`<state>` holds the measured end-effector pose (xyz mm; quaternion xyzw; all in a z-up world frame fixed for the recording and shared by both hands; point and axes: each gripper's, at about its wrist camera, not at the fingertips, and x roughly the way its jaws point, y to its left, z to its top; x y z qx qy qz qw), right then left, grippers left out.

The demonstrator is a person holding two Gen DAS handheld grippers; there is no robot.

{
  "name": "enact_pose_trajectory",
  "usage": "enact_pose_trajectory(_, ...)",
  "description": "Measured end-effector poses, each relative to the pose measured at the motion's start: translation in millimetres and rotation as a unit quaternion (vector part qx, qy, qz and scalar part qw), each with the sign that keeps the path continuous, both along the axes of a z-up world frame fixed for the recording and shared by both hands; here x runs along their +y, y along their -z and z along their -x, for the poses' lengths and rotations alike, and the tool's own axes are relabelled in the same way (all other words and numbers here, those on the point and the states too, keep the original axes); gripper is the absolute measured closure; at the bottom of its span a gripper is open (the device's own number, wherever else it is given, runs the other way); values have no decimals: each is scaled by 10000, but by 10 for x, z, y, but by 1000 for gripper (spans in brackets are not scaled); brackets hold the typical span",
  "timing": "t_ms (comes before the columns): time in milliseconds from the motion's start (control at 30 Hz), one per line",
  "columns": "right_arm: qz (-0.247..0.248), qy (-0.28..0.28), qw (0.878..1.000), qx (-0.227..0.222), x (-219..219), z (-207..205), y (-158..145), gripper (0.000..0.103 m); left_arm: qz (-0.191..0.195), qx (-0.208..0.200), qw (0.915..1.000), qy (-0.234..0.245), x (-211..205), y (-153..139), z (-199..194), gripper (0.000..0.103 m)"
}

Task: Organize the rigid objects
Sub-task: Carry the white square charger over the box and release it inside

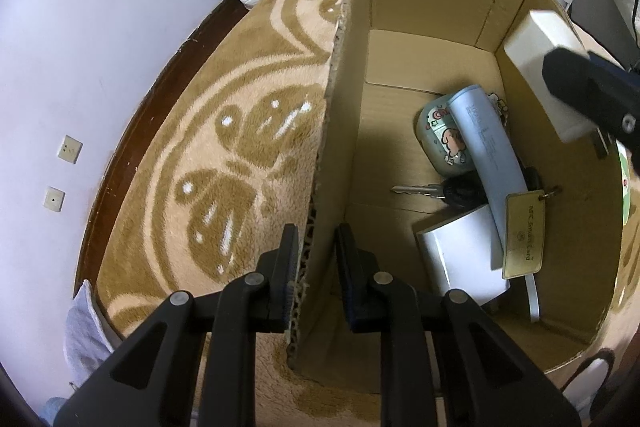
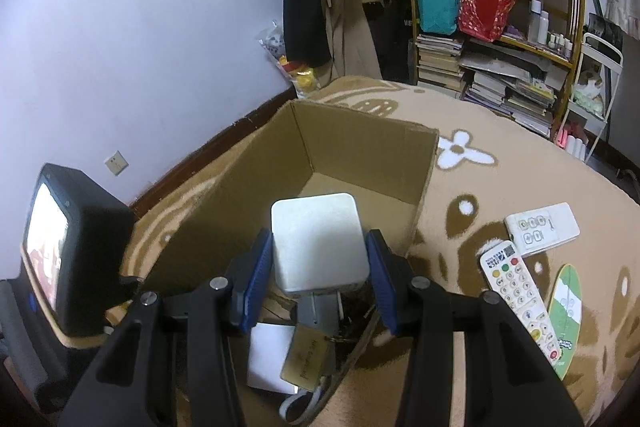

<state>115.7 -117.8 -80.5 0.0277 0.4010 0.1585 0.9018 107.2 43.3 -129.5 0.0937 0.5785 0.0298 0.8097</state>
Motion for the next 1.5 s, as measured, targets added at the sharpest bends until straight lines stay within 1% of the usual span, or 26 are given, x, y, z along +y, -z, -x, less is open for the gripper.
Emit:
enact_pose_trajectory(133,29,-19,10000,-38,-18,-2,-37,53,37,11,10000,-11,9,0,-4,84)
enact_pose_trajectory(300,52,26,9997,-225,-96,9,-167,52,-7,13,10000,5,0,0,-1,83)
enact_pose_trajectory(333,48,88,9995,-285,-141,6,-205,48,-9,15,10000,6,-3,-1,-2,83)
enact_pose_trajectory(367,39,159,9993,-338,-185,7,-235,39,-11,13,10000,6,-2,-5,1,83)
enact_pose_trajectory(500,77,481,9975,-504,-400,-27,-334,22,-106,3,9999,64,-26,-8,11,83)
enact_pose_trajectory(533,98,513,9973,-512,-439,-42,-345,14,-130,2,9999,76,-35,-6,14,83)
enact_pose_trajectory(567,124,567,9969,-525,-492,-54,-352,9,-159,0,9998,92,-46,-6,18,83)
enact_pose_trajectory(600,136,626,9966,-527,-551,-68,-352,7,-177,-2,9998,103,-52,-6,21,83)
enact_pose_trajectory(667,133,718,9961,-496,-649,-101,-336,0,-201,-3,9997,118,-62,-5,23,83)
enact_pose_trajectory(767,173,825,9956,-410,-792,-149,-258,0,-210,-1,9997,122,-72,-2,26,83)
enact_pose_trajectory(933,416,968,9943,-189,-980,-207,-3,0,-221,-2,9997,130,-80,-4,28,83)
enact_pose_trajectory(1033,507,1100,9926,91,-1088,-260,186,0,-181,1,9998,122,-66,-6,25,83)
enact_pose_trajectory(1167,529,1235,9904,312,-1186,-287,402,0,-132,16,9999,96,-35,-9,10,83)
enact_pose_trajectory(1300,478,1285,9888,589,-1282,-350,622,0,-224,-4,9996,160,-59,-2,17,83)
enact_pose_trajectory(1400,472,1365,9873,660,-1342,-394,729,0,-215,-1,9997,153,-66,5,20,83)
enact_pose_trajectory(1500,338,1447,9855,823,-1406,-431,839,0,-235,-2,9996,165,-70,7,22,83)
